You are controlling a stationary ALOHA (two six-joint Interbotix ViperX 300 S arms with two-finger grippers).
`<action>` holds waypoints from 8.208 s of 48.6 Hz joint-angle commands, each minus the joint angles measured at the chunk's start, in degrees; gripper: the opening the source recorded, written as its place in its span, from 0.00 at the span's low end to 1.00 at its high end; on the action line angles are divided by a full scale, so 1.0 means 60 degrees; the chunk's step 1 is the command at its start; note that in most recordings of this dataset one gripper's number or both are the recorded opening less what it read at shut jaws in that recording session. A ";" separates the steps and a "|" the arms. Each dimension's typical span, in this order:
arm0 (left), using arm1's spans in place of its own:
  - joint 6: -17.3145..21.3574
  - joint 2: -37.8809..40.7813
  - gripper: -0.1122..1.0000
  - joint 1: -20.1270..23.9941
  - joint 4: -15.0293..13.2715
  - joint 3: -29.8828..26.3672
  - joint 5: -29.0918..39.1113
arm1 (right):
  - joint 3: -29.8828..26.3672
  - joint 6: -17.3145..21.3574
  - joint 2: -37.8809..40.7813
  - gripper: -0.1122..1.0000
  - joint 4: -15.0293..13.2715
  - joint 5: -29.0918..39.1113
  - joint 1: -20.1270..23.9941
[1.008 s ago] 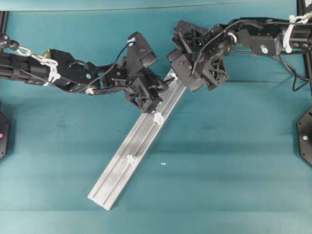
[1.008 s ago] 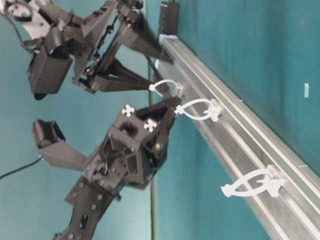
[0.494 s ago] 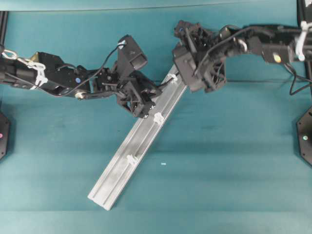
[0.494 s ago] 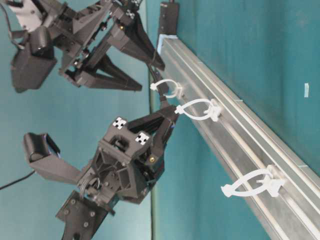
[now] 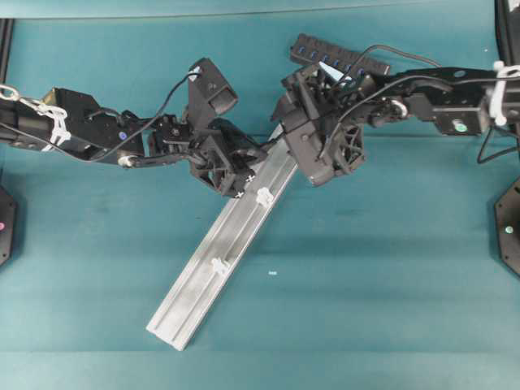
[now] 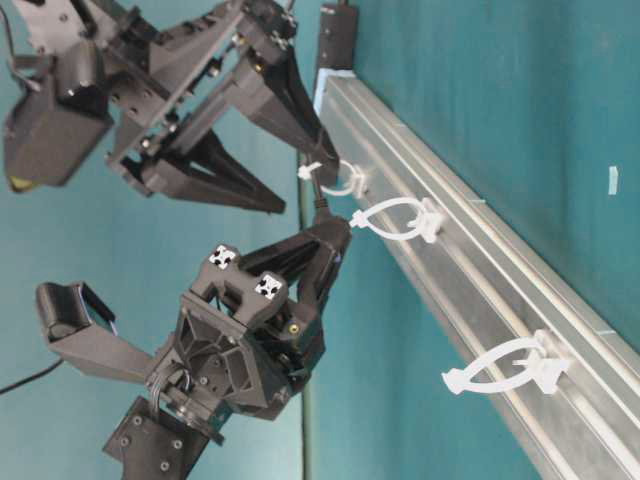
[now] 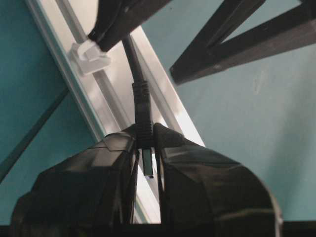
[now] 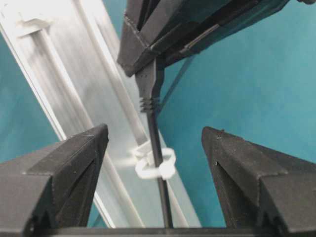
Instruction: Pass the USB cable through three rings with both arms.
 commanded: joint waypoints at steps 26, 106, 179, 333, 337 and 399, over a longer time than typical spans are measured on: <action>0.0015 -0.0234 0.18 -0.0103 0.0029 -0.0117 0.0059 | -0.0278 0.0088 0.0439 0.25 -0.0615 -0.0073 0.0000; 0.0176 -0.6138 0.92 -0.0923 0.0088 0.3149 0.2388 | -0.0205 -0.0835 0.0396 0.16 -0.1421 0.1406 0.0513; 0.0000 -0.6401 0.91 -0.1099 0.0088 0.3193 0.2637 | -0.0908 -0.0850 0.0996 0.16 -0.0645 0.1362 0.1465; -0.1743 -0.0425 0.32 -0.1626 0.0088 0.0601 -0.0322 | -0.0601 -0.0791 0.0630 0.86 -0.0630 0.0937 0.1392; -0.1743 -0.0571 0.26 -0.1670 0.0059 0.0703 -0.0205 | -0.0527 -0.0688 0.0498 0.83 -0.0630 0.0703 0.1348; -0.3149 -0.2358 0.20 -0.2036 0.0088 0.1714 0.0103 | -0.0894 -0.0498 0.0454 0.81 -0.0205 0.0220 0.2373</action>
